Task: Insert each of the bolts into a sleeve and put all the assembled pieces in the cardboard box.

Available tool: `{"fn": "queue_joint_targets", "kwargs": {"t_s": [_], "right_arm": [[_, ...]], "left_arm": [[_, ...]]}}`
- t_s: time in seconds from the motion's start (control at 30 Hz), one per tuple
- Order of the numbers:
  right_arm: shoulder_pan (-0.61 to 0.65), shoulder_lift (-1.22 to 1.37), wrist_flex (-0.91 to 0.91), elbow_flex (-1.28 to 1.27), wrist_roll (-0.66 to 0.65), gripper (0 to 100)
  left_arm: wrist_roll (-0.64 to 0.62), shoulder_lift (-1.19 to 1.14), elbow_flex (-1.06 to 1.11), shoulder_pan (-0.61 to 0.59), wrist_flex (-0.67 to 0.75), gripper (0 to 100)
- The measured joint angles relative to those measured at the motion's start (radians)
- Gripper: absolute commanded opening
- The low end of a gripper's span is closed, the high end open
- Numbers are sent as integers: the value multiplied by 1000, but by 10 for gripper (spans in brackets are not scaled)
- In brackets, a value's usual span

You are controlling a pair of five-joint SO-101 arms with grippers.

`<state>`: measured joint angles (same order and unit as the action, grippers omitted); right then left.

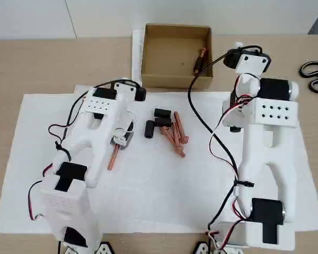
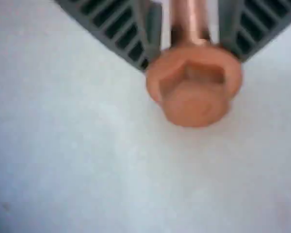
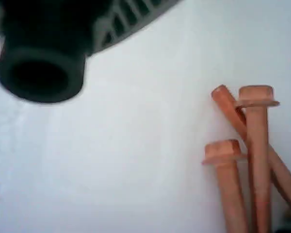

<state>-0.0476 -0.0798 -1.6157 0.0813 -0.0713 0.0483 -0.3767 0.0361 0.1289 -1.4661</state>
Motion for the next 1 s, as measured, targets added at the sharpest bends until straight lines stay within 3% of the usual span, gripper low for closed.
{"fn": "queue_joint_targets", "kwargs": {"t_s": [0.2, 0.33, 0.9, 1.0], "right_arm": [[0, 0, 0, 0, 0, 4], [0, 0, 0, 0, 0, 4], [0, 0, 0, 0, 0, 4], [0, 0, 0, 0, 0, 4]], "left_arm": [[-15, 0, 6, 0, 23, 73], [-25, 0, 12, 2, 37, 6], [-28, 2, 28, 2, 69, 9], [-84, 5, 55, 2, 97, 10]]}}
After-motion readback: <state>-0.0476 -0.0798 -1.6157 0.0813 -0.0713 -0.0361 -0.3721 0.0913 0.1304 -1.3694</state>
